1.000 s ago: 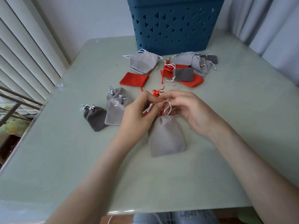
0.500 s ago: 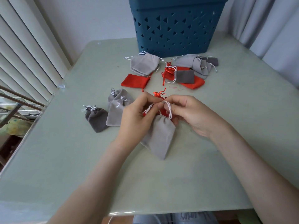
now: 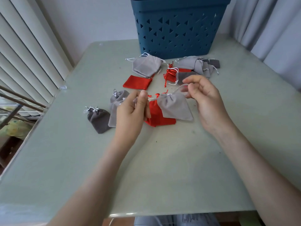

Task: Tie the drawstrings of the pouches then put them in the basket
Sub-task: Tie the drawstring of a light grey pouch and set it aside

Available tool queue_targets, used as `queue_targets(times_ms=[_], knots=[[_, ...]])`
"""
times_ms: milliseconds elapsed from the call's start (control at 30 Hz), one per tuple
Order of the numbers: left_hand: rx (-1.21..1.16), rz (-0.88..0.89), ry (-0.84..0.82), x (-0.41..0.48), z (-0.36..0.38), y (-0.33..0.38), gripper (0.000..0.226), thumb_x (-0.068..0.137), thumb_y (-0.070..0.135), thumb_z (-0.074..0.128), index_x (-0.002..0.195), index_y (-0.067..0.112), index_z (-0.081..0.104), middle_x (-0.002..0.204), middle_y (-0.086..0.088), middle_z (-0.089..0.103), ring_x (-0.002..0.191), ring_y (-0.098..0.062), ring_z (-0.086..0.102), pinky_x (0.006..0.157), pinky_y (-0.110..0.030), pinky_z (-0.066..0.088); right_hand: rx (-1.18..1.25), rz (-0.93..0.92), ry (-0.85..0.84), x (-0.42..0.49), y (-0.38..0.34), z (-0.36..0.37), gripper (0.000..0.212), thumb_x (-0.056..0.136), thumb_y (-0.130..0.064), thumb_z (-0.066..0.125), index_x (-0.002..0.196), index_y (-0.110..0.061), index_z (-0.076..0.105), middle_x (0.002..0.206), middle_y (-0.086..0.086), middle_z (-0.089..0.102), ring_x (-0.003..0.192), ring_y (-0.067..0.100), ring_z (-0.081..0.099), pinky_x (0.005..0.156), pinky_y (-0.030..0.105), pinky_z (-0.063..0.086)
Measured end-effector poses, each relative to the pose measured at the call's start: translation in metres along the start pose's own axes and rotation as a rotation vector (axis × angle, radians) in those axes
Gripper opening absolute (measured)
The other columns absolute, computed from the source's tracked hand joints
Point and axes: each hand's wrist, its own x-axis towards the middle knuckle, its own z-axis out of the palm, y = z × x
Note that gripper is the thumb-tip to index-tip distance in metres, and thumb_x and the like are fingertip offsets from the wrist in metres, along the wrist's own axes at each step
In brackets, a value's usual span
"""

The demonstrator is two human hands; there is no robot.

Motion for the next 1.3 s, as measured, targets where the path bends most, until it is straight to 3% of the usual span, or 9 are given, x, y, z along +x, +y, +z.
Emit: queue_targets(times_ms=[100,267,367,467,700,867,1000,1167,1300], knots=[[-0.044,-0.06,-0.103,-0.001,0.002,0.006,0.048,0.101,0.026,0.037,0.056,0.01,0.04,0.039,0.006,0.044,0.038,-0.005,0.035,0.045,-0.014,0.03,0.147,-0.029,-0.13,-0.005,-0.009,0.007,0.023,0.086,-0.007,0.046,0.101,-0.017,0.059,0.067,-0.006,0.053,0.092,0.017,0.064,0.084,0.023,0.044],[-0.474,-0.172,-0.182,0.0,0.001,0.014,0.038,0.091,0.038,0.041,0.068,0.008,0.045,0.042,-0.002,0.051,0.034,-0.012,0.039,0.038,-0.019,0.032,0.225,0.16,-0.371,-0.018,-0.022,0.013,0.01,0.089,-0.015,0.049,0.088,-0.01,0.057,0.049,-0.004,0.045,0.049,0.006,0.051,0.052,0.015,0.036],[-0.524,-0.15,-0.196,0.0,-0.002,0.015,0.026,0.095,0.026,0.047,0.075,0.009,0.045,0.051,-0.001,0.058,0.036,-0.009,0.041,0.038,-0.017,0.033,0.209,0.266,-0.496,-0.024,-0.018,0.02,0.018,0.089,-0.024,0.047,0.089,-0.008,0.055,0.051,-0.01,0.055,0.045,-0.001,0.047,0.048,0.013,0.036],[-0.523,-0.176,-0.199,-0.003,0.0,0.016,0.019,0.089,0.023,0.05,0.078,0.009,0.045,0.058,-0.001,0.063,0.04,-0.009,0.049,0.04,-0.017,0.038,0.175,0.288,-0.552,-0.026,-0.012,0.024,0.024,0.085,-0.031,0.05,0.09,-0.008,0.056,0.051,0.006,0.039,0.039,0.004,0.036,0.044,0.013,0.032],[-0.549,-0.068,-0.314,-0.002,-0.006,0.008,0.007,0.088,0.014,0.052,0.093,0.009,0.052,0.085,-0.004,0.071,0.08,-0.019,0.067,0.073,-0.024,0.05,0.202,0.32,-0.236,-0.015,-0.007,0.022,0.022,0.091,-0.022,0.056,0.071,-0.014,0.061,0.043,0.007,0.029,0.045,0.018,0.044,0.051,0.022,0.039],[-0.062,0.168,-0.47,-0.011,-0.006,0.009,0.034,0.076,0.037,0.065,0.097,0.012,0.057,0.09,0.015,0.061,0.084,-0.007,0.054,0.076,-0.017,0.04,0.355,0.359,-0.053,-0.011,-0.011,0.02,0.021,0.098,-0.014,0.044,0.083,-0.008,0.057,0.042,-0.001,0.029,0.06,0.018,0.066,0.057,0.027,0.055],[0.435,0.359,-0.505,-0.013,0.004,-0.01,0.041,0.075,0.048,0.066,0.098,0.015,0.057,0.09,0.009,0.056,0.085,-0.007,0.049,0.076,-0.016,0.038,0.404,0.355,-0.023,-0.011,-0.01,0.02,0.018,0.098,-0.01,0.043,0.087,-0.007,0.056,0.049,0.001,0.034,0.07,0.019,0.068,0.061,0.029,0.056],[0.236,0.065,-0.327,-0.006,0.005,-0.01,0.026,0.089,0.033,0.052,0.085,0.007,0.057,0.067,-0.005,0.056,0.066,-0.004,0.045,0.061,-0.024,0.041,0.324,0.284,0.02,-0.008,-0.017,0.012,0.022,0.093,0.004,0.042,0.085,-0.009,0.058,0.046,-0.002,0.029,0.044,0.006,0.048,0.054,0.019,0.046],[-0.045,-0.145,-0.407,-0.003,0.001,-0.002,0.017,0.09,0.033,0.052,0.086,0.02,0.063,0.073,0.014,0.061,0.071,-0.001,0.053,0.062,-0.015,0.042,0.255,0.344,-0.123,-0.012,-0.019,0.01,0.014,0.093,-0.01,0.047,0.085,-0.012,0.059,0.039,-0.007,0.025,0.032,0.007,0.027,0.036,0.014,0.022]])
